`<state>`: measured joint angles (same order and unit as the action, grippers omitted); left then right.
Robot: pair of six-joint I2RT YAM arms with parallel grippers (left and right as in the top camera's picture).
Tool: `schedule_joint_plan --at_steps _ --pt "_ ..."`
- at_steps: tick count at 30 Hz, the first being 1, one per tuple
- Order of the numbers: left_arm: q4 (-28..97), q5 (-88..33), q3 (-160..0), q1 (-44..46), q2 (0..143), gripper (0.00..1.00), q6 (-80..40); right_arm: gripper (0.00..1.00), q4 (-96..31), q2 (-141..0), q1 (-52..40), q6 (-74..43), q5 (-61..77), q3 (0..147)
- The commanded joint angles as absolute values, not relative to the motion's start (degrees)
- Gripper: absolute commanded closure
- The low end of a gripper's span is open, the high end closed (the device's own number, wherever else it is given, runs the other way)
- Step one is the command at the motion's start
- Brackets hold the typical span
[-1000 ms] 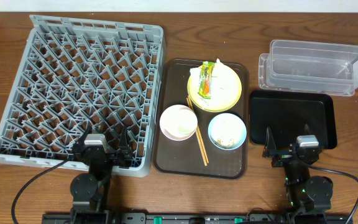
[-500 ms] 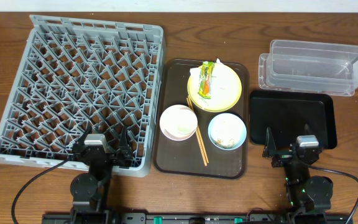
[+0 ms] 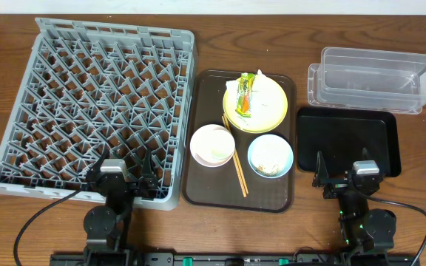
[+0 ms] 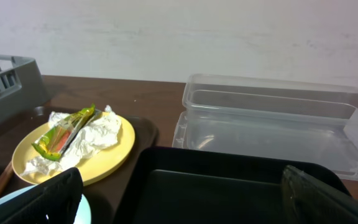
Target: Sort waste into correct bins and load items into the dishwasher
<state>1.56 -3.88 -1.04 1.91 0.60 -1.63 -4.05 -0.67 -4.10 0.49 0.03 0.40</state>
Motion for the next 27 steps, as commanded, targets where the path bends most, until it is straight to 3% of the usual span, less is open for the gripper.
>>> schedule_joint_plan --at_steps 1,7,15,27 --pt "3.75 -4.43 -0.23 1.83 0.62 0.02 -1.28 0.01 -4.25 -0.38 -3.92 -0.16 0.30 0.32" --pt "1.37 -5.96 -1.06 1.83 0.67 0.02 -3.70 0.01 -4.03 -0.38 -3.92 -5.50 0.30 0.49" --pt "16.12 -3.77 -12.43 1.83 6.13 0.02 -3.70 0.01 -5.02 -5.30 -3.92 -7.70 0.49 6.13" --pt "40.77 -3.18 -38.79 1.78 31.38 0.02 -3.70 0.01 -16.95 -40.10 -3.92 -4.64 9.61 34.28"
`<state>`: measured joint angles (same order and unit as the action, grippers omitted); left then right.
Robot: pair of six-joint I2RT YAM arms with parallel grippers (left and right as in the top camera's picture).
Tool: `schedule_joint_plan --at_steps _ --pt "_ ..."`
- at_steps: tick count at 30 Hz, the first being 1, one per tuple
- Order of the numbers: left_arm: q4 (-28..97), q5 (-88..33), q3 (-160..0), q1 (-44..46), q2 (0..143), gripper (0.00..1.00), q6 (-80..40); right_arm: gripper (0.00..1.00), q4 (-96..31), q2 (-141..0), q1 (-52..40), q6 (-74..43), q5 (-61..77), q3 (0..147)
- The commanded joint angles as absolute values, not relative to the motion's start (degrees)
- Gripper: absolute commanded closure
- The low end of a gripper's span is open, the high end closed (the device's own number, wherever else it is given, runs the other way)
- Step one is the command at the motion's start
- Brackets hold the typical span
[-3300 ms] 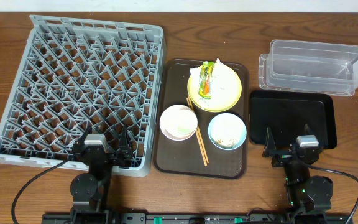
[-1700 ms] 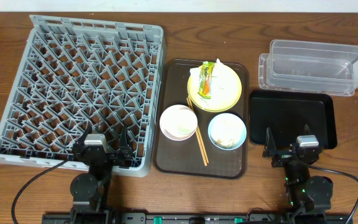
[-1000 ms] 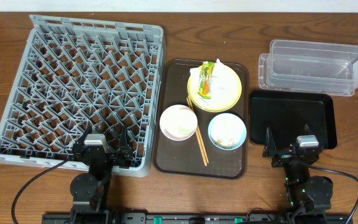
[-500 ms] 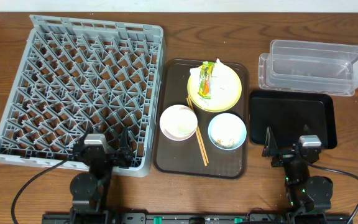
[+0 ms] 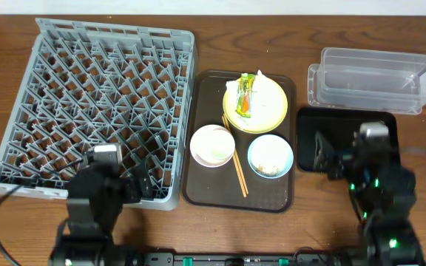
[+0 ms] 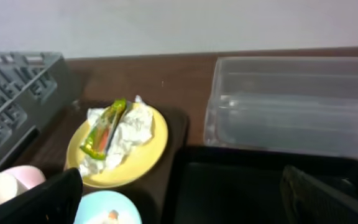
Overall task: Sort waste into correct bins and load items into the dishwasher
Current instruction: 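Reach the right gripper to the wrapper and tissue on the yellow plate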
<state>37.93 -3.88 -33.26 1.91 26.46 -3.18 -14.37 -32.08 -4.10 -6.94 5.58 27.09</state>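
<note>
On the brown tray [image 5: 198,188] a yellow plate [image 5: 268,111] holds a green wrapper [image 5: 245,94] and crumpled white paper [image 6: 135,121]. In front of it sit a pink bowl [image 5: 212,145], a blue bowl [image 5: 270,155] with food scraps, and chopsticks [image 5: 237,166]. My right gripper [image 6: 185,202] is open over the black tray [image 5: 350,122], holding nothing. My left gripper [image 5: 137,186] is over the near edge of the grey dish rack [image 5: 102,96]; it looks open and empty.
A clear plastic bin [image 5: 372,74] stands behind the black tray at the back right. The dish rack fills the left half of the wooden table [image 5: 213,44]. Cables trail from both arm bases along the front edge.
Both arms have lifted off their low pose at the front edge. The right gripper now sits higher and farther forward over the black tray. Nothing on the table has moved.
</note>
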Motion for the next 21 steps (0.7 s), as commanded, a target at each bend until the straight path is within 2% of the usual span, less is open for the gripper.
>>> schedule_joint_plan --at_steps 1,10,17,21 --pt "42.96 -3.16 -41.10 1.78 33.74 0.02 -3.68 0.01 -19.03 -43.22 -3.92 -3.66 10.96 37.17" --pt "53.78 -3.18 -52.51 1.78 46.65 0.02 -3.70 0.01 -41.87 -65.54 -3.92 -1.02 12.69 62.26" --pt "54.19 -3.20 -52.49 1.78 47.31 0.02 -3.70 0.01 -31.46 -72.01 -4.54 -2.92 21.02 62.78" --pt "54.17 -3.20 -52.49 1.78 47.33 0.02 -3.70 0.01 -23.49 -75.75 -9.98 -3.86 16.71 62.78"
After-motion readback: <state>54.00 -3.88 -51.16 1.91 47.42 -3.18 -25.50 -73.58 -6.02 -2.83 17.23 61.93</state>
